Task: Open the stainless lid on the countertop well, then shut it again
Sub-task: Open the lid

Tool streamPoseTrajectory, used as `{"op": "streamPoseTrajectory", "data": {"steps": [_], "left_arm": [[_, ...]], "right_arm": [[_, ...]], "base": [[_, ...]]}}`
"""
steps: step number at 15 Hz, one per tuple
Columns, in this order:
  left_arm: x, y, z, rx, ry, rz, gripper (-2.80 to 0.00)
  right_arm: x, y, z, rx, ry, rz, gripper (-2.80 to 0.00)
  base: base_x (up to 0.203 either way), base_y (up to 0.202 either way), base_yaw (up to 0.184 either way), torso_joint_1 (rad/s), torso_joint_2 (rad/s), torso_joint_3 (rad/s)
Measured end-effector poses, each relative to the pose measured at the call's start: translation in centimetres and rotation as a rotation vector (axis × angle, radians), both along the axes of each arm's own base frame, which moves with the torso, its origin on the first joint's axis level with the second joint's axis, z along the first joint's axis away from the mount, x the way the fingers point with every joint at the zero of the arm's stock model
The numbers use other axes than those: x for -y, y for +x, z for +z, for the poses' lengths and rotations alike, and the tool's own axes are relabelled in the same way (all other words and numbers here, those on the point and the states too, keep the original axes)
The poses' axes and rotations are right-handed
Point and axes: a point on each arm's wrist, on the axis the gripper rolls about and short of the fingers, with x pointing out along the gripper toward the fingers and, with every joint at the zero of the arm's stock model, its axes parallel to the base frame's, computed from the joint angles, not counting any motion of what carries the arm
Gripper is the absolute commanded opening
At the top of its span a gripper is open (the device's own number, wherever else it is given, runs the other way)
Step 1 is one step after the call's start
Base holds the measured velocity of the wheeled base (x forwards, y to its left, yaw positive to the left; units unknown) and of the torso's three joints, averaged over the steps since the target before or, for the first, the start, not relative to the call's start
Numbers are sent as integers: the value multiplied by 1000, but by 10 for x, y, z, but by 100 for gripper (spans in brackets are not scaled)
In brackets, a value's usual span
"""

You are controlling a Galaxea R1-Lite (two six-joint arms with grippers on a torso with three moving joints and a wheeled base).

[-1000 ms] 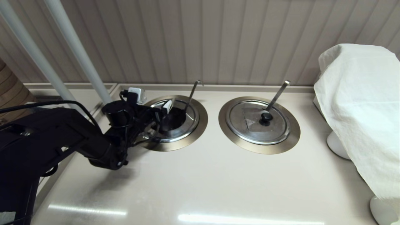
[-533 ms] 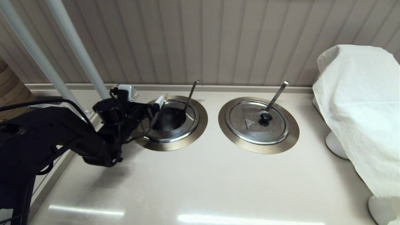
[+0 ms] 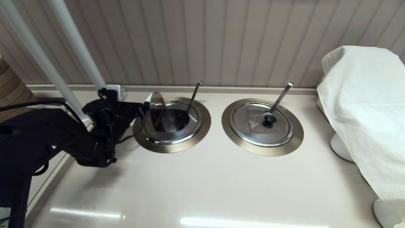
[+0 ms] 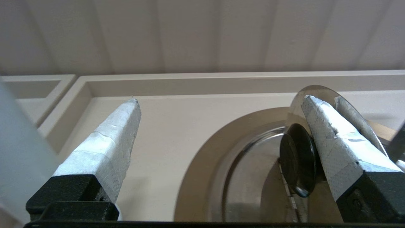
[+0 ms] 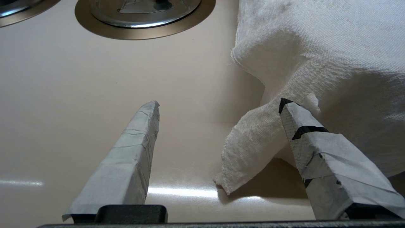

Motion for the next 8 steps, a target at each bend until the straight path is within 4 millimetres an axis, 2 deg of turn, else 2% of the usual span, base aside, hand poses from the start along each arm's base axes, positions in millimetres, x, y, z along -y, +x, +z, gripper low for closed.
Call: {"op": "streamPoseTrajectory", "data": {"steps": [4,8], "left_arm": [[-18,2,16,42,-32,66,0],[-28,-9,50,115,-47,89,0]], "right_arm": [[0,0,0,0,0,1,0],[0,0,0,0,0,0,0]], "base": [[0,0,0,0,0,0],[0,0,0,0,0,0]]}}
